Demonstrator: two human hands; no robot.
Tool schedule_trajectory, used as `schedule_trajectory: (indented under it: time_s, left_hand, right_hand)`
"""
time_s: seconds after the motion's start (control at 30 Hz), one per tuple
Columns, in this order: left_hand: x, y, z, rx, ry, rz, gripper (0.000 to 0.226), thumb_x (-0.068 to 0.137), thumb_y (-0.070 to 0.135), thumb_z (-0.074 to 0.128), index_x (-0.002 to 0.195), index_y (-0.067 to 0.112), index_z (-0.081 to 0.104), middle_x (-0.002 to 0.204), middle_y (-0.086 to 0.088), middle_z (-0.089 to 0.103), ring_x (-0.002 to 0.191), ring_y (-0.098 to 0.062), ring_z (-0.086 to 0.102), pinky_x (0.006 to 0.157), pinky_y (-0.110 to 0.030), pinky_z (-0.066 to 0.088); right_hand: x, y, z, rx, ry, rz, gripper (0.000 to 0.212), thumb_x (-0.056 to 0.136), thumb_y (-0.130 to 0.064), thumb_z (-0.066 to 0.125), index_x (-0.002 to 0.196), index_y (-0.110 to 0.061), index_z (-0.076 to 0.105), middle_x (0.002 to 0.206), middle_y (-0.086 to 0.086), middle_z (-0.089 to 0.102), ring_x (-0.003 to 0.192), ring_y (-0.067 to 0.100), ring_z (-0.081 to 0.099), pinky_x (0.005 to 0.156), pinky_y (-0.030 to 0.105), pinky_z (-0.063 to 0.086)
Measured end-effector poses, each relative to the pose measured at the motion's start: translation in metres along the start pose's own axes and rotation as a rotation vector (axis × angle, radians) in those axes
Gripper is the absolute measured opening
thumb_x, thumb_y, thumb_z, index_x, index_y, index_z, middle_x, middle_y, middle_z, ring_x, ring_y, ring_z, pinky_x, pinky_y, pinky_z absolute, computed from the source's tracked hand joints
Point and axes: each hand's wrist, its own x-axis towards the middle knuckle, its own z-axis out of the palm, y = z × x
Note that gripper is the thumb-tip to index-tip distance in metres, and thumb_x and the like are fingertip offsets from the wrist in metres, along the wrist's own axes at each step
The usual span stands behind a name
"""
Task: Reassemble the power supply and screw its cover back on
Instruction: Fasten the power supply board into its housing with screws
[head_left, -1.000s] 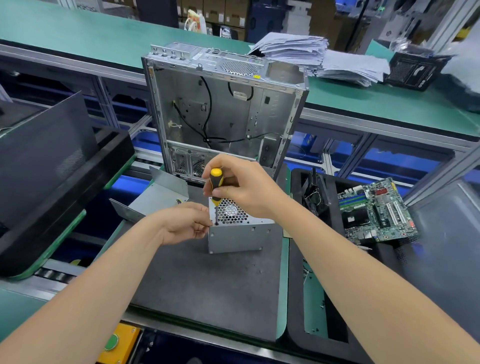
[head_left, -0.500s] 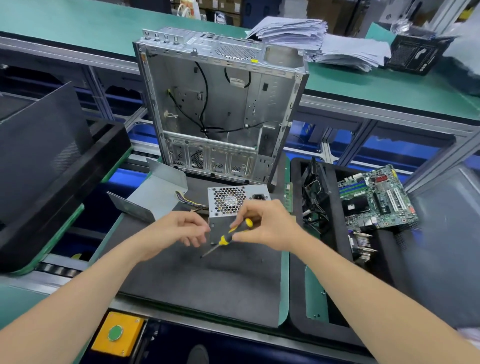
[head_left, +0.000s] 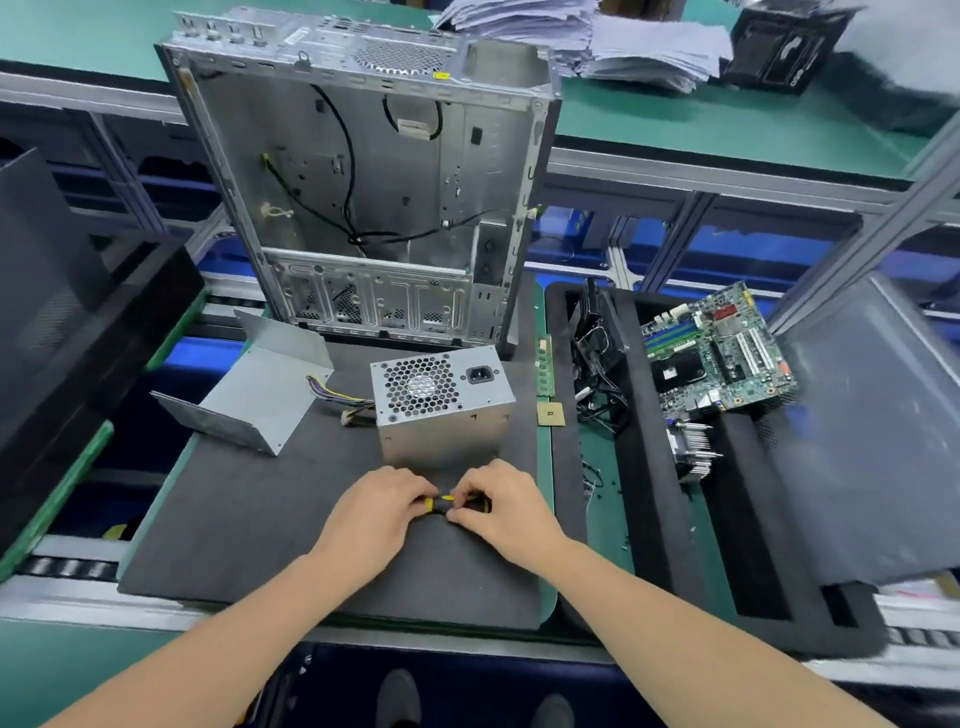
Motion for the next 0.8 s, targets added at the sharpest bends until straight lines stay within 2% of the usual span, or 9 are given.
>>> schedule_trajectory:
  time_s: [0.1, 0.2, 0.27, 0.33, 0.43, 0.53, 0.63, 0.7, 0.8]
  left_hand:
    - [0.003, 0.005, 0.000, 0.020, -0.010, 0.042, 0.028, 0.094, 0.017, 0.064, 0.120, 0.025, 0.070, 0.111, 0.009, 0.070, 0.104, -0.016, 0.062, 0.092, -0.029, 0.049]
    - [0.013, 0.017, 0.000, -0.002, -0.032, 0.103, 0.036, 0.085, 0.014, 0.061, 0.119, 0.023, 0.068, 0.109, 0.009, 0.067, 0.103, -0.014, 0.060, 0.092, -0.030, 0.050]
    - [0.025, 0.032, 0.006, -0.032, -0.047, 0.173, 0.033, 0.089, 0.010, 0.059, 0.119, 0.019, 0.067, 0.111, 0.007, 0.067, 0.105, -0.015, 0.059, 0.095, -0.032, 0.050]
    - [0.040, 0.050, 0.017, -0.051, -0.033, 0.227, 0.031, 0.095, 0.008, 0.057, 0.123, 0.017, 0.067, 0.117, 0.006, 0.067, 0.111, -0.014, 0.058, 0.101, -0.028, 0.047]
    - [0.066, 0.079, 0.035, -0.064, -0.002, 0.284, 0.031, 0.098, 0.005, 0.056, 0.126, 0.014, 0.067, 0.122, 0.002, 0.067, 0.117, -0.016, 0.058, 0.104, -0.031, 0.048]
    - [0.093, 0.106, 0.052, -0.055, -0.002, 0.321, 0.034, 0.097, 0.001, 0.054, 0.128, 0.013, 0.065, 0.125, -0.001, 0.066, 0.120, -0.021, 0.058, 0.105, -0.038, 0.047]
    - [0.114, 0.115, 0.064, 0.001, -0.025, 0.343, 0.033, 0.097, 0.001, 0.055, 0.126, 0.012, 0.065, 0.126, -0.002, 0.067, 0.119, -0.024, 0.059, 0.104, -0.041, 0.047]
    - [0.120, 0.109, 0.069, 0.045, -0.042, 0.355, 0.032, 0.094, -0.002, 0.057, 0.123, 0.009, 0.067, 0.124, -0.005, 0.069, 0.115, -0.028, 0.062, 0.102, -0.043, 0.048]
    - [0.120, 0.100, 0.076, 0.082, -0.059, 0.381, 0.032, 0.087, -0.009, 0.064, 0.116, 0.003, 0.070, 0.120, -0.012, 0.071, 0.112, -0.035, 0.066, 0.100, -0.045, 0.052]
  right_hand:
    - [-0.007, 0.005, -0.008, 0.031, 0.022, 0.001, 0.012, 0.088, -0.039, 0.076, 0.091, -0.028, 0.073, 0.091, -0.012, 0.071, 0.091, 0.006, 0.058, 0.084, 0.028, 0.049]
    - [-0.016, 0.023, -0.034, 0.123, 0.166, 0.146, 0.011, 0.090, -0.037, 0.071, 0.084, -0.028, 0.072, 0.082, -0.014, 0.071, 0.081, 0.007, 0.063, 0.078, 0.026, 0.050]
    - [-0.023, 0.044, -0.060, 0.156, 0.283, 0.252, 0.012, 0.090, -0.031, 0.073, 0.080, -0.026, 0.070, 0.075, -0.013, 0.069, 0.073, 0.007, 0.062, 0.072, 0.024, 0.049]
    - [-0.033, 0.068, -0.088, 0.168, 0.361, 0.325, 0.012, 0.091, -0.022, 0.075, 0.080, -0.021, 0.072, 0.074, -0.010, 0.071, 0.071, 0.009, 0.064, 0.071, 0.025, 0.051]
    - [-0.047, 0.100, -0.125, 0.131, 0.394, 0.391, 0.011, 0.093, -0.021, 0.075, 0.082, -0.018, 0.073, 0.075, -0.008, 0.072, 0.072, 0.007, 0.065, 0.071, 0.018, 0.048]
    - [-0.055, 0.121, -0.147, 0.067, 0.360, 0.424, 0.011, 0.093, -0.026, 0.075, 0.085, -0.018, 0.075, 0.077, -0.010, 0.074, 0.073, -0.001, 0.065, 0.073, 0.013, 0.047]
    - [-0.055, 0.131, -0.154, 0.010, 0.264, 0.390, 0.010, 0.094, -0.026, 0.075, 0.089, -0.018, 0.079, 0.082, -0.010, 0.075, 0.077, 0.000, 0.067, 0.077, 0.018, 0.051]
    - [-0.053, 0.134, -0.156, -0.035, 0.157, 0.363, 0.010, 0.094, -0.025, 0.075, 0.093, -0.016, 0.081, 0.087, -0.009, 0.076, 0.081, 0.005, 0.067, 0.080, 0.018, 0.051]
    - [-0.044, 0.135, -0.153, -0.185, -0.090, 0.283, 0.010, 0.093, -0.019, 0.073, 0.099, -0.017, 0.082, 0.100, -0.003, 0.077, 0.090, 0.012, 0.068, 0.091, 0.029, 0.054]
